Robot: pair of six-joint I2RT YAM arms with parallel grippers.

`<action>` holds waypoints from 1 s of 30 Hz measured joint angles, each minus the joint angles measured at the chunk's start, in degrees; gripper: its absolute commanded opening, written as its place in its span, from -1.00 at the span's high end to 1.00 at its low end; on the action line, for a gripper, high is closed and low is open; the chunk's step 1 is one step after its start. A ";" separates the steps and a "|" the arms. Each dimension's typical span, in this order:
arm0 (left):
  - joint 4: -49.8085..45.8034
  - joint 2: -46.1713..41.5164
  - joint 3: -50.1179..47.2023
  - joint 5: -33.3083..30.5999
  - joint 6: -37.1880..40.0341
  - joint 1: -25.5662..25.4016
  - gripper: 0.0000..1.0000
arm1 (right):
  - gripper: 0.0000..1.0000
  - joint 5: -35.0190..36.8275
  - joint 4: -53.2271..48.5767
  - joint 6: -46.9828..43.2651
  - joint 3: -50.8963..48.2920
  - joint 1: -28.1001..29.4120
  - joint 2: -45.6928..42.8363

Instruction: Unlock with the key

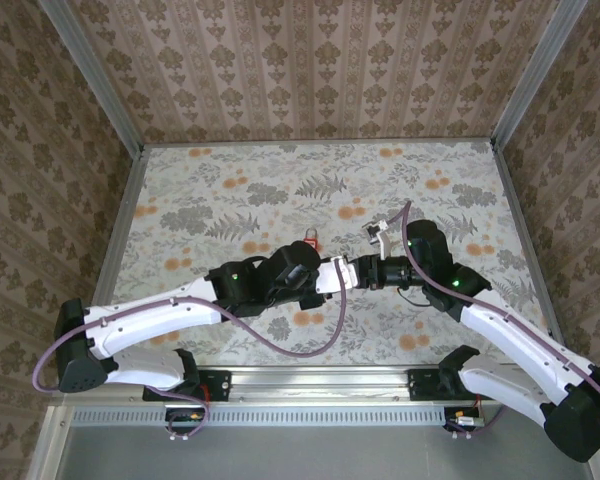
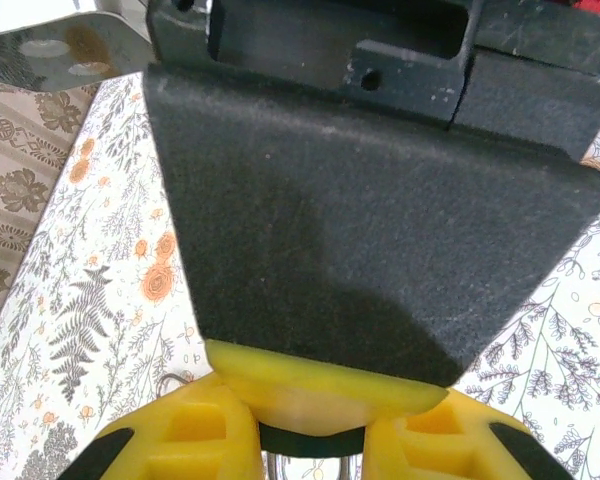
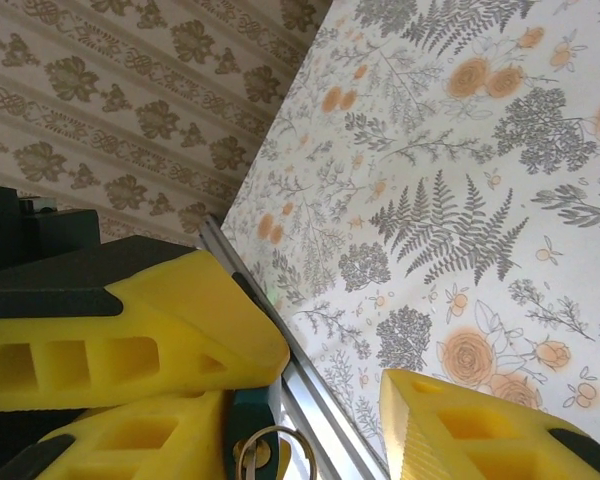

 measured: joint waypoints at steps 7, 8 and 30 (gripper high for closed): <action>0.90 0.48 0.02 1.07 0.00 0.02 0.65 | 0.07 1.68 -3.30 -1.07 0.70 -0.07 -1.40; 1.05 0.57 0.02 1.16 0.00 0.02 0.65 | 0.07 1.88 -3.69 -1.20 0.79 -0.07 -1.55; 4.63 7.96 -3.08 0.59 -4.50 1.42 0.63 | 0.47 0.35 0.70 0.17 -4.59 -2.27 4.44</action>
